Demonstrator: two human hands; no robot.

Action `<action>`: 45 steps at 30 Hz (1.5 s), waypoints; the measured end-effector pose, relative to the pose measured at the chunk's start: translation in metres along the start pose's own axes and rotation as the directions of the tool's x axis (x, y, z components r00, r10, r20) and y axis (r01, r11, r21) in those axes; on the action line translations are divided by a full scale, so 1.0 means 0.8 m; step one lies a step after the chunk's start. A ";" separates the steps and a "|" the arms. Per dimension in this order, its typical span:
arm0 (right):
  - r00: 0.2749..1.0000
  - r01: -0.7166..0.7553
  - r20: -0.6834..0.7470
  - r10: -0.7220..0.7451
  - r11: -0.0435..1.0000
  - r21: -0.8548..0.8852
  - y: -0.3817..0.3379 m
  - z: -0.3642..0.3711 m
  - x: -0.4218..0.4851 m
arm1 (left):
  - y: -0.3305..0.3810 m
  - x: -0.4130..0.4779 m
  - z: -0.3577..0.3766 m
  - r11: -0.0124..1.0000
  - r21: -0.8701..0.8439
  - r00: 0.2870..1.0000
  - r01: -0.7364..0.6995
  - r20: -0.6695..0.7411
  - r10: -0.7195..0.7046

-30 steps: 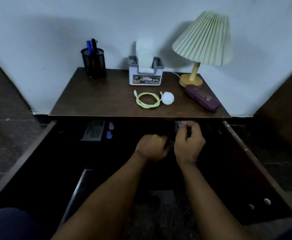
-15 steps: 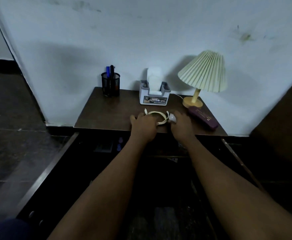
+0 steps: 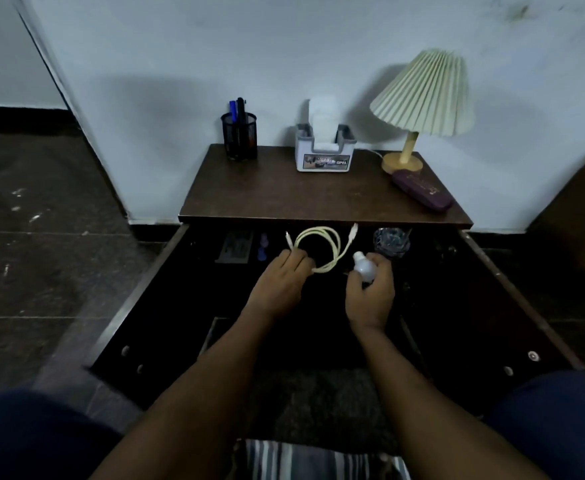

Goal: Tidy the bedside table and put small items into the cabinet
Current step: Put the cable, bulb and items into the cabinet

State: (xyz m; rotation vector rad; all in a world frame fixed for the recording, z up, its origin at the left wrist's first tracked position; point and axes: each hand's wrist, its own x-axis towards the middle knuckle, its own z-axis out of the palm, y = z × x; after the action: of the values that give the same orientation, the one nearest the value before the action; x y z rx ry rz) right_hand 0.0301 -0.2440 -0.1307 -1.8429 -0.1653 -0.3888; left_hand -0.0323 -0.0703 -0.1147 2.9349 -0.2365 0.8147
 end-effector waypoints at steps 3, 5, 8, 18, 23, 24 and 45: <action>0.986 -0.062 0.147 0.073 0.995 -0.081 0.012 0.007 0.005 | -0.027 -0.035 0.017 0.992 -0.030 0.977 0.125 0.180 -0.117; 0.971 -0.019 0.233 0.046 0.993 -0.116 0.019 0.017 0.022 | -0.041 -0.034 0.030 0.968 -0.038 0.942 0.247 0.245 -0.230; 0.952 0.081 0.305 -0.027 0.983 -0.164 0.030 0.037 0.054 | -0.056 -0.004 0.049 0.946 -0.043 0.900 0.320 0.326 -0.290; 0.963 0.017 0.265 0.043 0.975 -0.222 0.074 0.119 0.109 | -0.092 0.067 0.139 0.808 -0.038 0.736 0.588 0.439 -0.515; 0.959 0.143 0.276 -0.071 0.957 -0.253 0.090 0.137 0.103 | -0.085 0.063 0.145 0.777 0.067 0.712 0.626 0.355 -0.605; 0.959 0.147 0.275 -0.073 0.955 -0.258 0.091 0.139 0.104 | -0.086 0.061 0.146 0.779 0.087 0.712 0.621 0.351 -0.608; 0.844 0.151 -0.489 -0.221 0.972 -0.179 -0.019 -0.015 0.146 | -0.001 0.082 0.097 0.978 -0.111 0.972 0.175 0.180 -0.153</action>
State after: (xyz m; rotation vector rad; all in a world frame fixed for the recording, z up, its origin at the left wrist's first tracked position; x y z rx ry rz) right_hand 0.1327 -0.2606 -0.0731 -1.7943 0.0485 -1.0315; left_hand 0.0624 -0.0875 -0.1475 2.8577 -0.0520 0.5072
